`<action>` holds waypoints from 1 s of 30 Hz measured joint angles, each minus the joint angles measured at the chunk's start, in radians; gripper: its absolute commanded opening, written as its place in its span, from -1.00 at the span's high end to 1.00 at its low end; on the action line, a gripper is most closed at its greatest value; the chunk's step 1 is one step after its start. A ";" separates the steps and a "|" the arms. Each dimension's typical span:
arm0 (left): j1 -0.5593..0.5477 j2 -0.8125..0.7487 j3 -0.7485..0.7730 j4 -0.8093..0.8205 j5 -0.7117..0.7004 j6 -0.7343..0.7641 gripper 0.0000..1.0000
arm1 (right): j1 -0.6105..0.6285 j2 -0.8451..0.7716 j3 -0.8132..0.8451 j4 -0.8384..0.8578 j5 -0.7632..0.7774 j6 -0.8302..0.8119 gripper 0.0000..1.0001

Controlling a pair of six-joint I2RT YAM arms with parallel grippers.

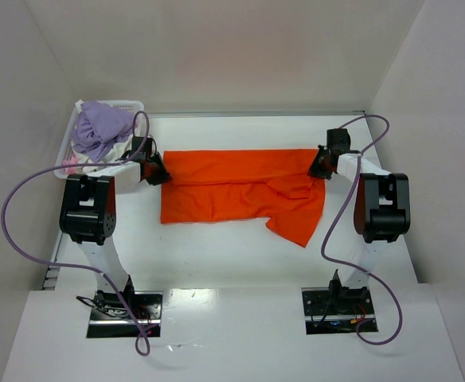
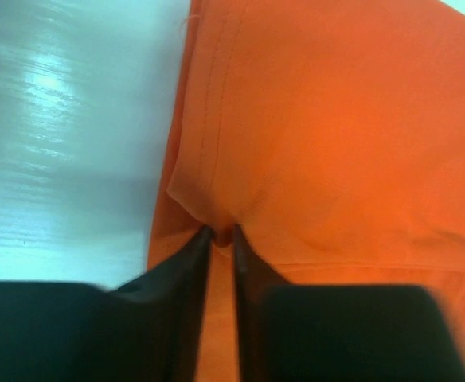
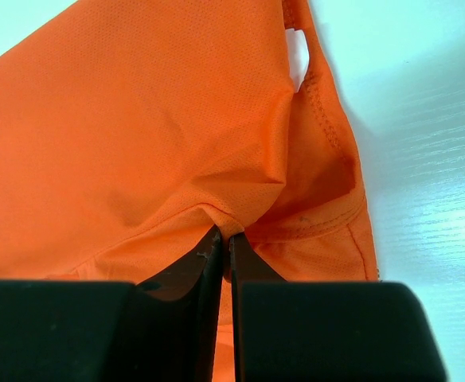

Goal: Fold and stack the t-shirts
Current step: Fold the flattened tshirt in 1/3 of the way

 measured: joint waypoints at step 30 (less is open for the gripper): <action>0.016 -0.033 0.101 -0.099 -0.031 0.119 1.00 | -0.042 -0.052 0.006 -0.021 0.011 0.000 0.99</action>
